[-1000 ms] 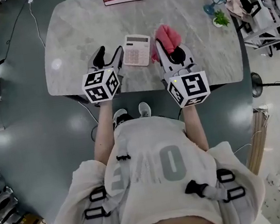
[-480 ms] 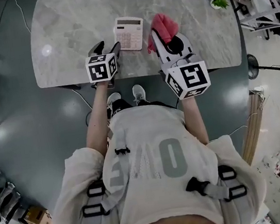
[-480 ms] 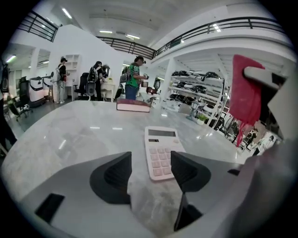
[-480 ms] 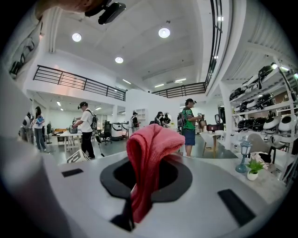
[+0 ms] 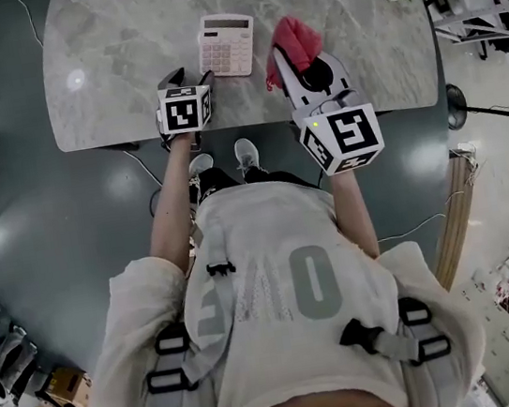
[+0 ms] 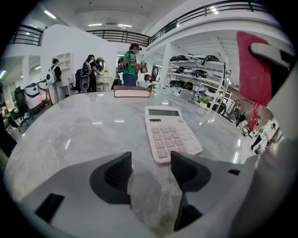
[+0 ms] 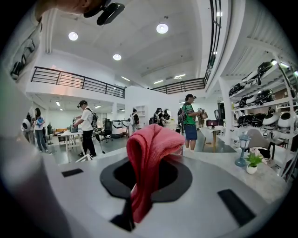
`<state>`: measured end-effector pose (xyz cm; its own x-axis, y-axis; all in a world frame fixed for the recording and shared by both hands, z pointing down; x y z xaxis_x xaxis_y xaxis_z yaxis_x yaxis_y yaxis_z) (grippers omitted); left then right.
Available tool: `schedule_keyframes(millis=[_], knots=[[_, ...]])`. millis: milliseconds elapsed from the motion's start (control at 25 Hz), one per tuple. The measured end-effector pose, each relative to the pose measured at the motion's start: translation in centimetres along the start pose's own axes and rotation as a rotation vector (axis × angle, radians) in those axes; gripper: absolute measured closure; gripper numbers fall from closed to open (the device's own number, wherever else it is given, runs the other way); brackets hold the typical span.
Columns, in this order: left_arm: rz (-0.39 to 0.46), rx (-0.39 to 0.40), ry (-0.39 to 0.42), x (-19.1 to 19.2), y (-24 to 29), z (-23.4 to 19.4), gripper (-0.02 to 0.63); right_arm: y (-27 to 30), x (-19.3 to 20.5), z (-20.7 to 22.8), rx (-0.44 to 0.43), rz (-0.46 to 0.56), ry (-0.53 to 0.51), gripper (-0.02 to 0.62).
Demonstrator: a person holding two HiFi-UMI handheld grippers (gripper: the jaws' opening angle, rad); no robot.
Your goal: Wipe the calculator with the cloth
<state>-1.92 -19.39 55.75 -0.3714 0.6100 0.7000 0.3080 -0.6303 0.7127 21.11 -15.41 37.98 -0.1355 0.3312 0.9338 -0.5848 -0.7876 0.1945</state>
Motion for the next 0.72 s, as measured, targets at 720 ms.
schedule_keyframes(millis=[720], knots=[[0.019,0.025,-0.065,0.6,0.7,-0.5,0.339,0.1,1.3,0.3,-0.005,-0.056,-0.013,0.535]])
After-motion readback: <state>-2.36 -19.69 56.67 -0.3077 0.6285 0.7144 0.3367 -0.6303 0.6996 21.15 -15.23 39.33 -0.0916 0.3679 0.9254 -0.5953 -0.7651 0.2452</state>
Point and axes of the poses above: the fingertips, and each gripper's own axes: y forward along the fingers, z to its right, x out of its underside, the point moved 10 cm from there along -y, backward along the fingers, and after that the axes turned 15 degrees about y, right-handed, at the moved point
